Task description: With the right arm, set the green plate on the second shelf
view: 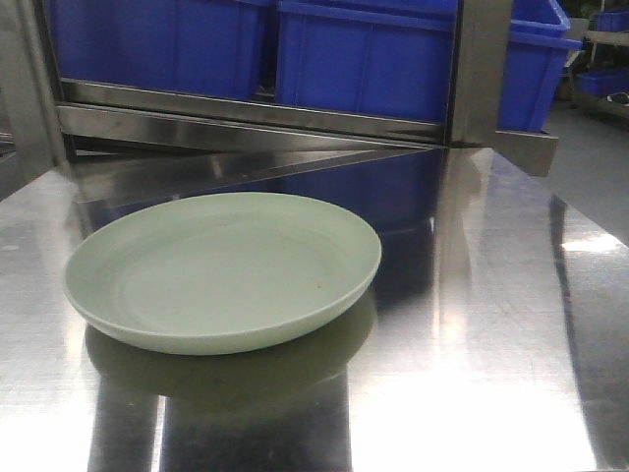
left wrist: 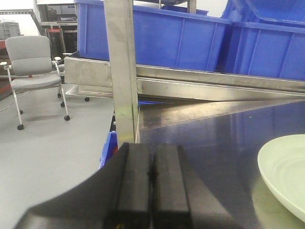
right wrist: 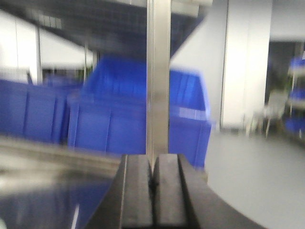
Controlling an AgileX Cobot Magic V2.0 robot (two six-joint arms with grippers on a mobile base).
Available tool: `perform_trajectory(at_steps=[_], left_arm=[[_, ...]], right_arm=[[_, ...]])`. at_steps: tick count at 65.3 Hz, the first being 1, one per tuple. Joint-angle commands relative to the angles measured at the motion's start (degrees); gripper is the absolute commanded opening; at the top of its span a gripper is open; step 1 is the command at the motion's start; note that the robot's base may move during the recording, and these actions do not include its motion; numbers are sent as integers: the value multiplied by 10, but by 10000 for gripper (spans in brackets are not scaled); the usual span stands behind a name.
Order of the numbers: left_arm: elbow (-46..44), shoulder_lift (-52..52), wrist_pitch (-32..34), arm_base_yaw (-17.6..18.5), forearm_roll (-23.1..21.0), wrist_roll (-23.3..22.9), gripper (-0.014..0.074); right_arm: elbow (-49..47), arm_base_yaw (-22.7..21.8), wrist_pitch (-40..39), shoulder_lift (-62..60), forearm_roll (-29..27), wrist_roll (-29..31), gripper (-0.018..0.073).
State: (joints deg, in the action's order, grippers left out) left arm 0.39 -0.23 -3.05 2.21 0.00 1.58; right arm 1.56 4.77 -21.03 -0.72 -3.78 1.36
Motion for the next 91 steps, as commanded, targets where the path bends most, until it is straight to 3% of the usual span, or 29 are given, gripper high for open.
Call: perform_trajectory(at_steps=[1,6,11,25,41,47,56,63,70,77,87,91], left_arm=[[23,-9,46,0,0,-1,130],[23,-9,46,0,0,-1,130],[23,-9,46,0,0,-1,130],[23,-9,46,0,0,-1,130],[23,-9,46,0,0,-1,130],[23,-9,46,0,0,-1,130],[23,-9,46,0,0,-1,130],[23,-9,46,0,0,-1,130],[23,-9,46,0,0,-1,130],[23,-9,46,0,0,-1,130],[23,-9,46,0,0,-1,130],[23,-9,46,0,0,-1,130]], right_arm=[[-20,-1,-142,-9,-1,-3,48],[-37,-1,-176,-9,-1,-3,50],[-73,-1,-141,-9,-1,-8,50],[-230,-1,110,48,0,-59,50],[-416,0,303,231,-1,-59,50],[-478,0,388,315,-39,-59,50],[-551,22,548,446,-144,-36,50],[-575,56,595,529,-192,-32,50],[-577,92,596,594,-197,-32,55],[-577,110,598,643,-204,-32,187],[-577,114,604,704,-260,-32,559],[-577,114,608,726,-285,-32,631]])
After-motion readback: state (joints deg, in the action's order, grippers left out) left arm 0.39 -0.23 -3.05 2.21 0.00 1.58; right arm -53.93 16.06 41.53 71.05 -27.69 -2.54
